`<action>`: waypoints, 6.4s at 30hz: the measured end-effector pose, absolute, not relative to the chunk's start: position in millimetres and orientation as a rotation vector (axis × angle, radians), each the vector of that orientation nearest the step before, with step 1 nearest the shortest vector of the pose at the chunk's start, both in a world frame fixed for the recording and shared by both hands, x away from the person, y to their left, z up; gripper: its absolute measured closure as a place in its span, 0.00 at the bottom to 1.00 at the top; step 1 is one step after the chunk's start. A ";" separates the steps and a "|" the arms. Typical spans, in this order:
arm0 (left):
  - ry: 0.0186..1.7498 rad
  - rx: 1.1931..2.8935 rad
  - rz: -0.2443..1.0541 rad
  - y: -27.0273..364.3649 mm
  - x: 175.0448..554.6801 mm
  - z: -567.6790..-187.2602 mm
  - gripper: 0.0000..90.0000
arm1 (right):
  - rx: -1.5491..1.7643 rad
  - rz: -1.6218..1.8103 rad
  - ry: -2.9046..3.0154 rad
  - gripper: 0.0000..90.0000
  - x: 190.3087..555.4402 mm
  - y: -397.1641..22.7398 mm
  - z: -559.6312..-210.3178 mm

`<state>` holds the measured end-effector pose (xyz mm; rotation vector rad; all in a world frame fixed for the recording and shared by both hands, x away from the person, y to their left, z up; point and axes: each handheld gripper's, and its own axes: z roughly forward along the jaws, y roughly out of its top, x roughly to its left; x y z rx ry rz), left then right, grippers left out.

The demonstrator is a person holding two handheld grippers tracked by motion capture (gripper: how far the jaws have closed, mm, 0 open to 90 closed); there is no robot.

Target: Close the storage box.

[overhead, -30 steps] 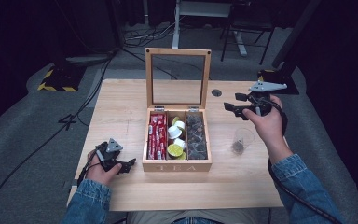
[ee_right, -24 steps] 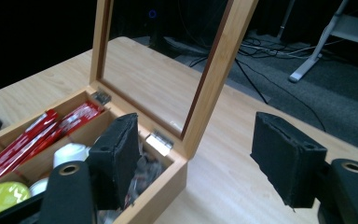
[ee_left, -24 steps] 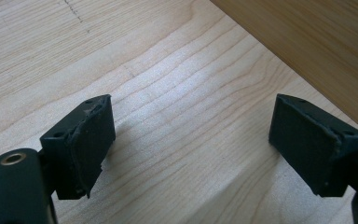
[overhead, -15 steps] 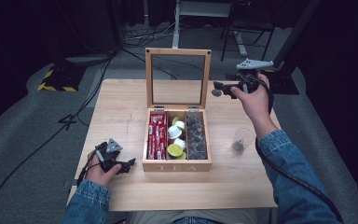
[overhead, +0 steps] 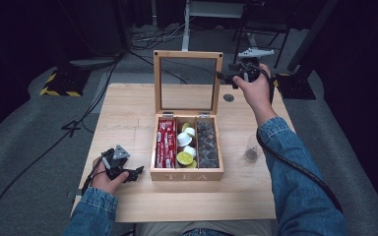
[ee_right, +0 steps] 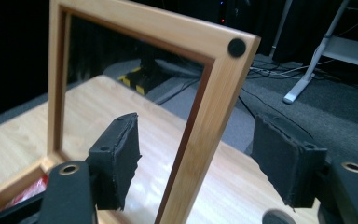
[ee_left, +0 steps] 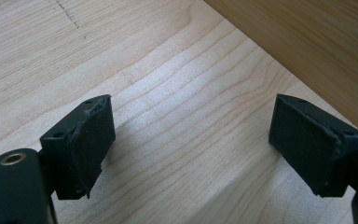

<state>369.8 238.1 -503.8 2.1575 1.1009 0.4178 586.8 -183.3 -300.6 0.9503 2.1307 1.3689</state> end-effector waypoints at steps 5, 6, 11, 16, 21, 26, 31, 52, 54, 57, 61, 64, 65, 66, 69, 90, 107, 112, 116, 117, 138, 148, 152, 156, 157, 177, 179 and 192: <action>1.099 2.162 0.416 238.2 370.0 -503.7 0.16 | 0.984 1.392 2.123 0.36 602.7 -176.7 -306.4; 1.102 2.159 0.415 238.0 369.8 -503.8 0.16 | 0.983 1.388 2.126 0.36 604.8 -175.5 -307.2; 1.102 2.160 0.415 238.1 369.7 -503.7 0.16 | 0.996 1.415 2.130 0.40 614.0 -168.5 -310.3; 1.100 2.162 0.417 238.2 369.8 -503.7 0.16 | 1.003 1.427 2.123 0.46 619.8 -163.9 -311.6; 1.098 2.162 0.416 238.2 370.0 -503.7 0.16 | 1.011 1.409 2.126 0.48 622.3 -160.6 -312.7; 1.099 2.162 0.417 238.2 369.8 -503.7 0.16 | 1.056 1.417 2.099 0.49 625.9 -155.7 -311.7; 1.100 2.162 0.417 238.2 369.8 -503.7 0.16 | 1.052 1.386 2.102 0.53 625.0 -154.7 -307.9; 1.108 2.154 0.421 236.9 370.1 -503.8 0.16 | 0.852 1.397 2.185 0.63 567.3 -172.6 -276.8; 1.115 2.151 0.414 236.4 369.9 -503.8 0.16 | 0.829 1.391 2.198 0.64 560.8 -174.0 -275.5; 1.116 2.151 0.413 236.2 370.1 -503.8 0.16 | 0.811 1.393 2.210 0.67 550.6 -176.7 -275.0; 1.112 2.157 0.415 236.2 370.5 -503.6 0.16 | 0.783 1.400 2.229 0.68 539.3 -180.4 -275.4; 1.112 2.155 0.418 236.0 370.5 -503.8 0.16 | 0.754 1.402 2.251 0.68 530.4 -182.1 -275.5; 1.112 2.156 0.416 236.1 370.5 -503.6 0.16 | 0.749 1.398 2.259 0.68 527.4 -182.5 -275.4; 1.112 2.156 0.416 236.1 370.5 -503.7 0.16 | 0.742 1.394 2.265 0.68 524.6 -182.8 -275.4; 1.114 2.151 0.422 235.7 369.8 -503.9 0.16 | 0.720 1.379 2.285 0.68 516.7 -183.0 -275.4; 1.111 2.156 0.423 235.4 368.4 -503.7 0.16 | 0.633 1.322 2.418 0.61 462.9 -185.6 -293.0; 1.113 2.158 0.425 235.4 368.2 -503.5 0.16 | 0.534 1.297 2.444 0.51 429.4 -179.5 -318.1; 1.113 2.154 0.422 235.3 368.0 -503.8 0.16 | 0.510 1.282 2.447 0.49 422.7 -179.3 -324.1; 1.113 2.154 0.423 235.2 368.0 -503.8 0.16 | 0.497 1.273 2.448 0.47 417.2 -179.2 -329.4; 1.113 2.154 0.422 235.3 368.0 -503.8 0.16 | 0.492 1.268 2.447 0.47 416.3 -179.1 -330.3; 1.112 2.153 0.423 235.2 368.0 -503.9 0.16 | 0.382 1.151 2.432 0.39 391.4 -175.5 -361.6; 1.112 2.153 0.422 235.2 368.0 -503.9 0.16 | 0.343 1.093 2.427 0.34 382.3 -173.2 -376.9; 1.112 2.154 0.422 235.2 368.1 -503.9 0.16 | 0.334 1.080 2.446 0.33 377.7 -171.2 -383.0; 1.112 2.155 0.424 235.3 368.1 -503.9 0.16 | 0.311 1.051 2.462 0.33 373.2 -168.5 -388.3; 1.112 2.154 0.424 235.3 368.1 -503.9 0.16 | 0.303 1.041 2.461 0.33 372.5 -167.8 -389.6; 1.111 2.155 0.424 235.3 368.1 -503.9 0.16 | 0.274 1.000 2.503 0.31 366.9 -164.2 -402.9; 1.112 2.154 0.424 235.3 368.1 -503.9 0.16 | 0.271 0.992 2.505 0.31 366.4 -163.8 -404.0; 1.112 2.155 0.423 235.3 368.1 -503.9 0.16 | 0.235 0.923 2.530 0.31 365.5 -159.8 -408.3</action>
